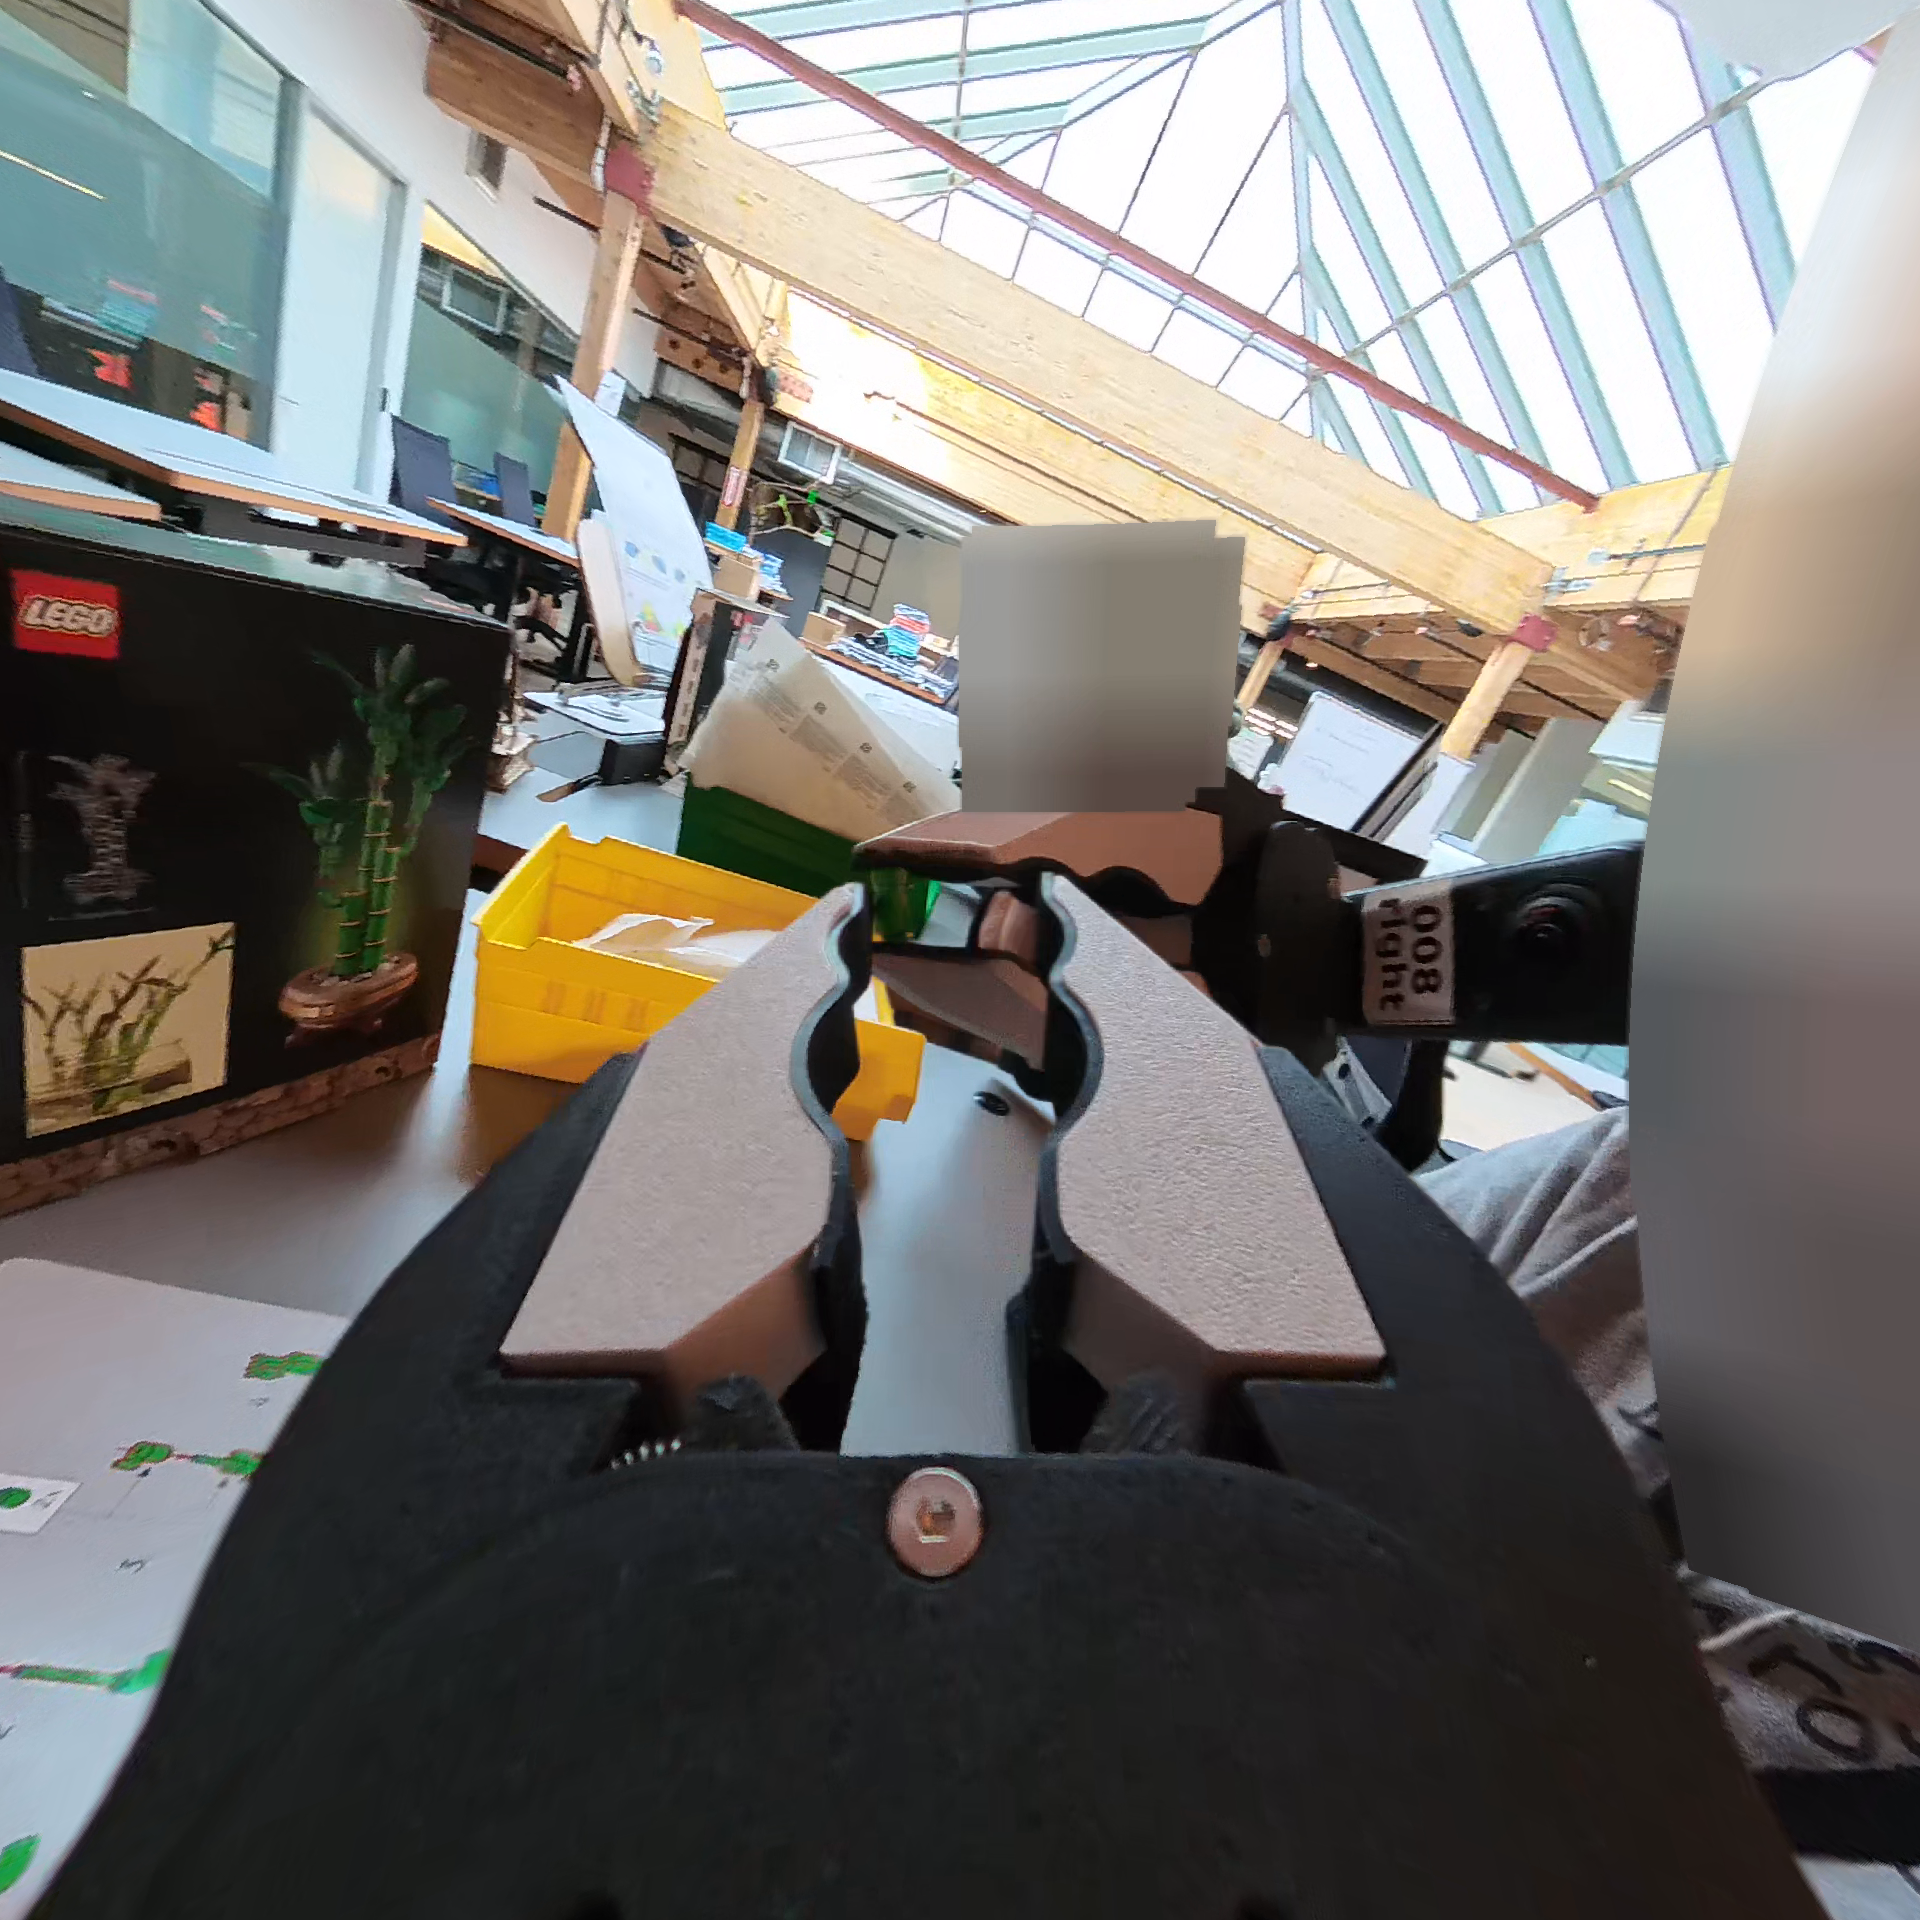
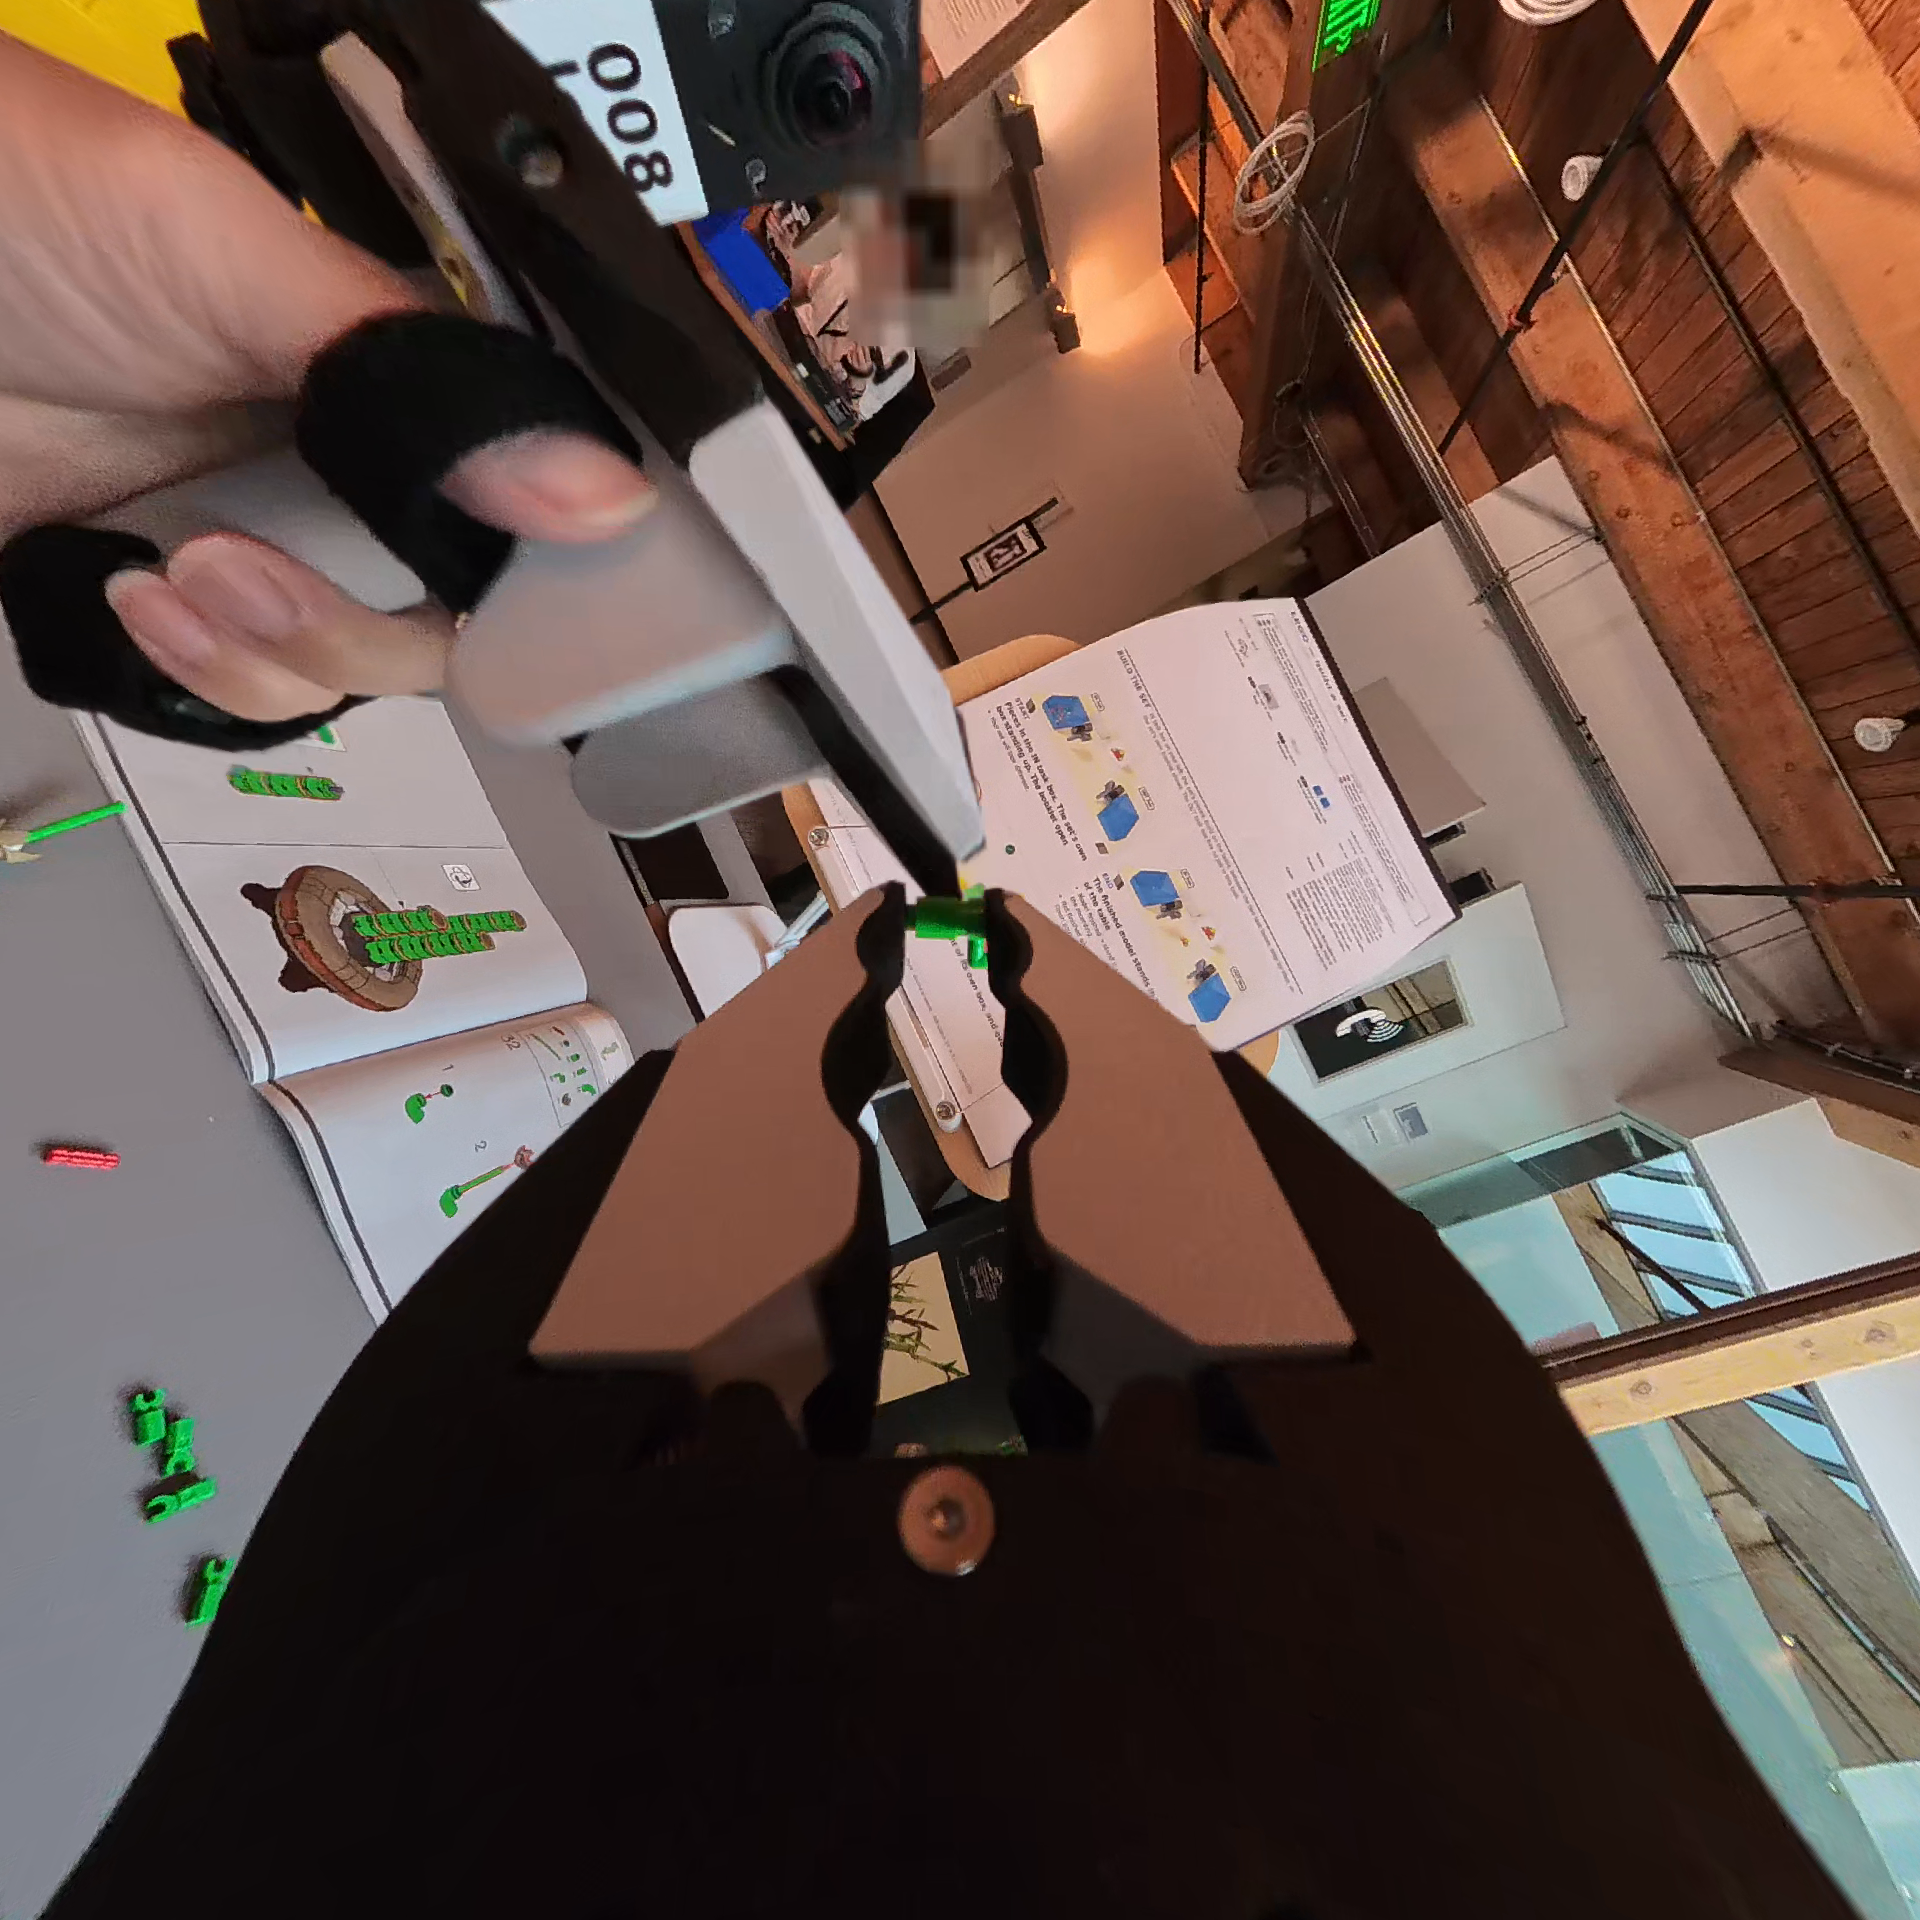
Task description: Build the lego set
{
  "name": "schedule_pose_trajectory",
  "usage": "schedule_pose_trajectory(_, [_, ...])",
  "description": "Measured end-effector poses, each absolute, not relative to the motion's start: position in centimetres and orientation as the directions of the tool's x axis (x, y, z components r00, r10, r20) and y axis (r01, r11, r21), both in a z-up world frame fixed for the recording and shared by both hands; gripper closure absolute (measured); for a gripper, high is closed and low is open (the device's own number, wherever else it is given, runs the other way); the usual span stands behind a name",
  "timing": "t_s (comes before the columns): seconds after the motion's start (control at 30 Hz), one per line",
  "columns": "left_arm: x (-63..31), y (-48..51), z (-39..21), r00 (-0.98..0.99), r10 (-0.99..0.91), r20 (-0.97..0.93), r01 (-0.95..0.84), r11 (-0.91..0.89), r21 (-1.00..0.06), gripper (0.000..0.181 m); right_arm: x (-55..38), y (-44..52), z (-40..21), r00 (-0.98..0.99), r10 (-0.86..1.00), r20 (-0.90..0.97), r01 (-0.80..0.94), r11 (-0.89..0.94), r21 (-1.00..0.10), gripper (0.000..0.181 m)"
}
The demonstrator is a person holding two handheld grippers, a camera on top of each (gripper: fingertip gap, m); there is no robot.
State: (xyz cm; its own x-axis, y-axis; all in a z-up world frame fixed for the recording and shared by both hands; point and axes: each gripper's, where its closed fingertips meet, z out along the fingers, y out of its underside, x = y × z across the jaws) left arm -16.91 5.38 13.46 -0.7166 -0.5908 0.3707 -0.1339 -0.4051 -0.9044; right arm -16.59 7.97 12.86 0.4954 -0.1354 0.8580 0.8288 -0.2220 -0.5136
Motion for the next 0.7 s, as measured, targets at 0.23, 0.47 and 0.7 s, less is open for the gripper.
schedule_pose_trajectory(0.23, [-17.5, 8.0, 14.7, -0.694, -0.608, 0.386, -0.088, -0.460, -0.884, 0.152, -17.1, 7.1, 14.3, 0.558, -0.143, 0.817, 0.816, -0.084, -0.572, 0.168])
schedule_pose_trajectory(0.47, [-18.3, 9.5, 15.5, -0.680, -0.631, 0.374, -0.052, -0.467, -0.883, 0.154, -17.4, 4.7, 16.8, 0.648, -0.137, 0.749, 0.761, 0.140, -0.633, 0.168])
schedule_pose_trajectory(0.7, [-18.2, 9.2, 15.3, -0.685, -0.620, 0.381, -0.072, -0.463, -0.883, 0.155, -17.4, 3.8, 16.9, 0.602, -0.138, 0.786, 0.798, 0.133, -0.588, 0.168])
